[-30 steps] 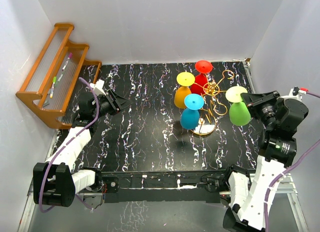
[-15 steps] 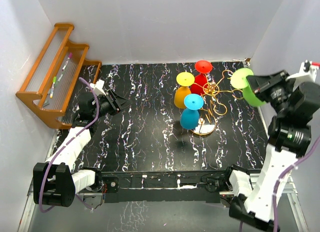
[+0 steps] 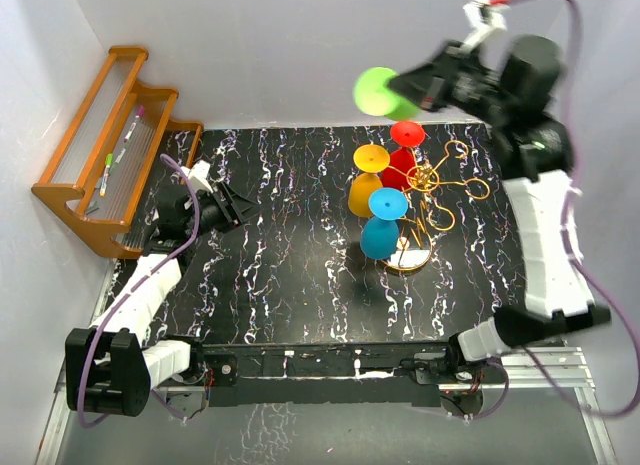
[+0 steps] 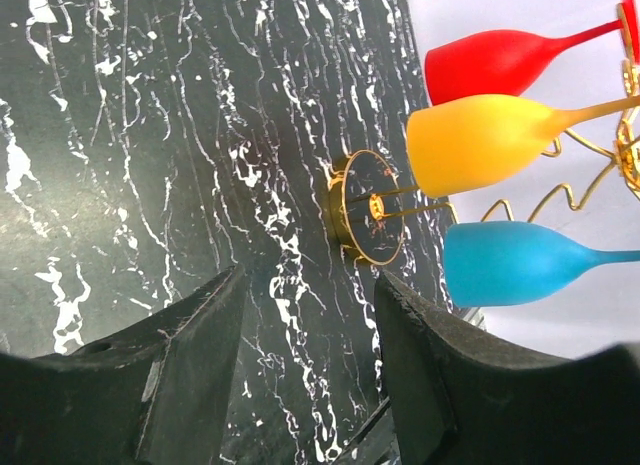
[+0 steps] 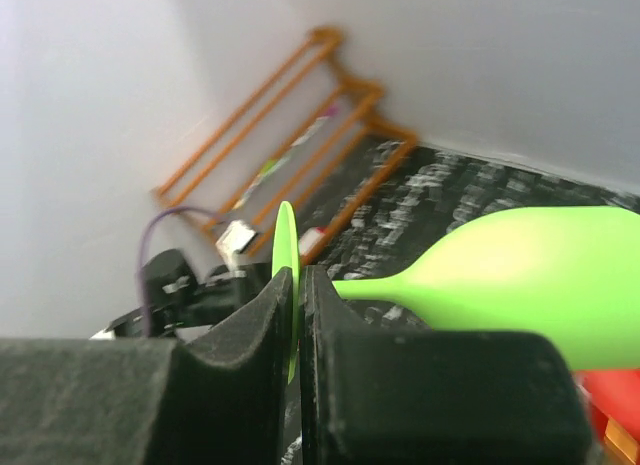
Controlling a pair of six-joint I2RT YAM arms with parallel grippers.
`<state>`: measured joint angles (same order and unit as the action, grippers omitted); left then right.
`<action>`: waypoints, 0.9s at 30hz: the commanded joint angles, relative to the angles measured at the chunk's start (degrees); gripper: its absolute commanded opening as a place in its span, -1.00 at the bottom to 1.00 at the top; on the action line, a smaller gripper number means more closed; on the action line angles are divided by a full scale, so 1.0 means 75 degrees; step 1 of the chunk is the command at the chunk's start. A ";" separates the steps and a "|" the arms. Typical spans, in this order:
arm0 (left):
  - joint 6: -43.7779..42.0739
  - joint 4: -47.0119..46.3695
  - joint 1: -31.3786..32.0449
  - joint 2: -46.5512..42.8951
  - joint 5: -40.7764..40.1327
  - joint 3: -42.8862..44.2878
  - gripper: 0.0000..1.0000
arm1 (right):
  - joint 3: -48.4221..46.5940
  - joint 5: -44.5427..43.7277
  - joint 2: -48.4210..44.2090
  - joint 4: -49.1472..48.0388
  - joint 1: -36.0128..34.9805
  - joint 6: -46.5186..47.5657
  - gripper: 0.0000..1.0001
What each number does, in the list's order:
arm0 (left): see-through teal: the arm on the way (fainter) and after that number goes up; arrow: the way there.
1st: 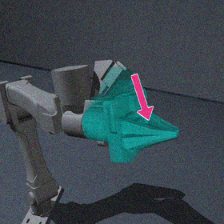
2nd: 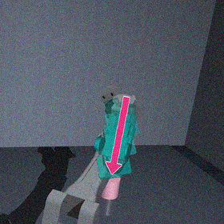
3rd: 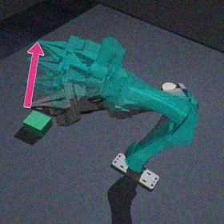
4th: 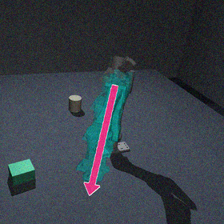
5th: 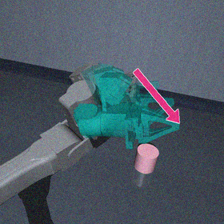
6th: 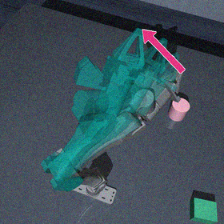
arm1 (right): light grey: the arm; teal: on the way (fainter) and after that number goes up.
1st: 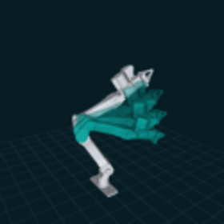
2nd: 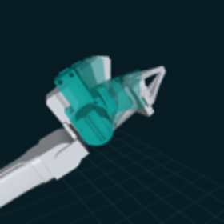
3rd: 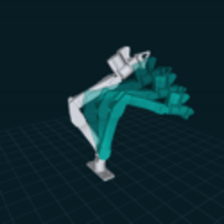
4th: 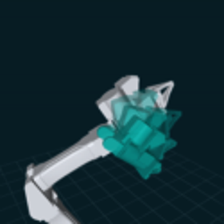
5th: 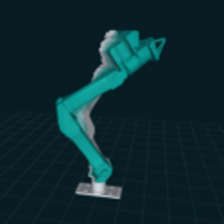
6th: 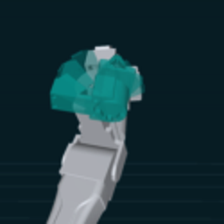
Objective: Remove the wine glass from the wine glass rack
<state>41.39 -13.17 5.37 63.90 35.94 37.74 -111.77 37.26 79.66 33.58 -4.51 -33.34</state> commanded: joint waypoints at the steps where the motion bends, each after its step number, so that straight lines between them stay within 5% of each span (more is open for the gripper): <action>1: -0.0854 0.1182 -0.0028 -0.0279 -0.0381 0.0832 0.04 | -0.2820 -0.2203 0.1830 0.1251 -0.3097 0.2102 -0.84; 4: -0.1026 0.2722 -0.0036 -0.0593 -0.1341 0.1561 0.04 | -0.3969 -0.3591 0.2657 0.1673 -0.4535 0.3143 -0.84; 10: -0.0205 0.6017 -0.0036 -0.1357 -0.2948 0.2935 0.01 | -0.1024 -0.5381 0.1645 -0.0099 -0.6378 0.4981 -0.84; 21: 0.1518 0.7291 -0.0012 -0.2987 -0.1130 0.3036 0.04 | 0.4848 -0.3916 -0.1480 -0.3855 -0.7399 0.7327 -0.84; 27: 0.3251 0.6483 -0.0012 -0.3882 -0.0128 0.2218 0.08 | 0.6885 -0.4206 -0.2242 -0.5248 -0.8325 0.9119 -0.84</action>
<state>55.64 37.52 5.34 38.89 27.83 57.21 -67.13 5.98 64.95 8.45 -63.00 22.98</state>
